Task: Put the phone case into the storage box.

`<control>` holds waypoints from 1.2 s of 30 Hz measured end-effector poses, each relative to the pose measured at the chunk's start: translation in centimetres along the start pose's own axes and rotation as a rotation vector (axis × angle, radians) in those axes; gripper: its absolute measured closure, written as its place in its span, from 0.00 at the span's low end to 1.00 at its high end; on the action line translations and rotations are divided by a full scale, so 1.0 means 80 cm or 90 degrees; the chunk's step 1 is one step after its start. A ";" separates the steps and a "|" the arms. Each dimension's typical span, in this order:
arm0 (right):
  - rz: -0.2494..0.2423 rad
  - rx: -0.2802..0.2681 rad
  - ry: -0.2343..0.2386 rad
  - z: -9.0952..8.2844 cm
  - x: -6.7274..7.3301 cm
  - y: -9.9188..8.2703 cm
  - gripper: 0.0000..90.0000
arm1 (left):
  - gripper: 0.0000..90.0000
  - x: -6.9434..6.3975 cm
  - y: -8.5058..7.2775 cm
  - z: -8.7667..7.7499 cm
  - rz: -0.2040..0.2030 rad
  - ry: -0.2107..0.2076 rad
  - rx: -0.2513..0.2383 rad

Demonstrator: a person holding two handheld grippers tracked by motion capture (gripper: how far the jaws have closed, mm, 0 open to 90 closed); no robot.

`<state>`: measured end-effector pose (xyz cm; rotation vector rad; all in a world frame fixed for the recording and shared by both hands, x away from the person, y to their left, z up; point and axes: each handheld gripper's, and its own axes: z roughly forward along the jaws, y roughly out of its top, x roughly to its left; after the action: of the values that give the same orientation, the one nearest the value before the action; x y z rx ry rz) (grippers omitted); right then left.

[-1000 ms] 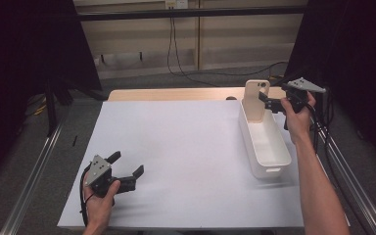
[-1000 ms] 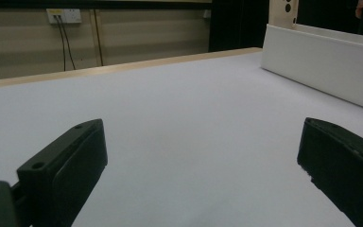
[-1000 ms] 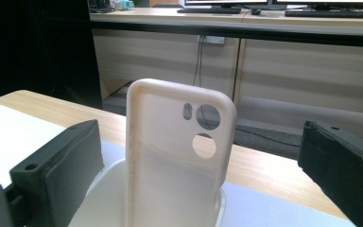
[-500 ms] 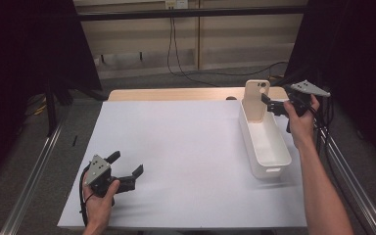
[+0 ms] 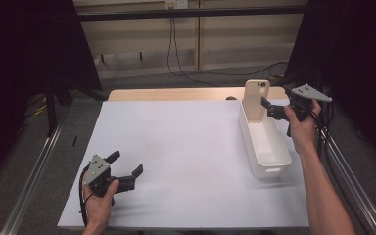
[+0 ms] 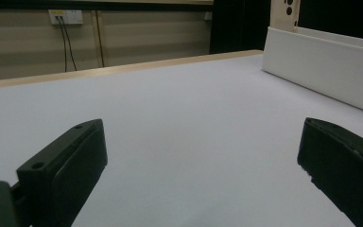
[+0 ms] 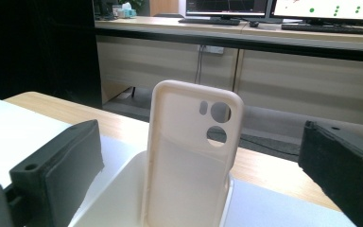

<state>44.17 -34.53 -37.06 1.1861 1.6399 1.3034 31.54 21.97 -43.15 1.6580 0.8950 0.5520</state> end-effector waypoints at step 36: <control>0.015 0.001 -0.014 -0.065 0.003 -0.029 0.00 | 0.03 -0.001 0.001 -0.010 0.002 0.006 -0.006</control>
<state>38.79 -36.07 -38.13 1.2198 1.6156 1.3006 30.91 22.37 -42.86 1.6501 0.8959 0.5649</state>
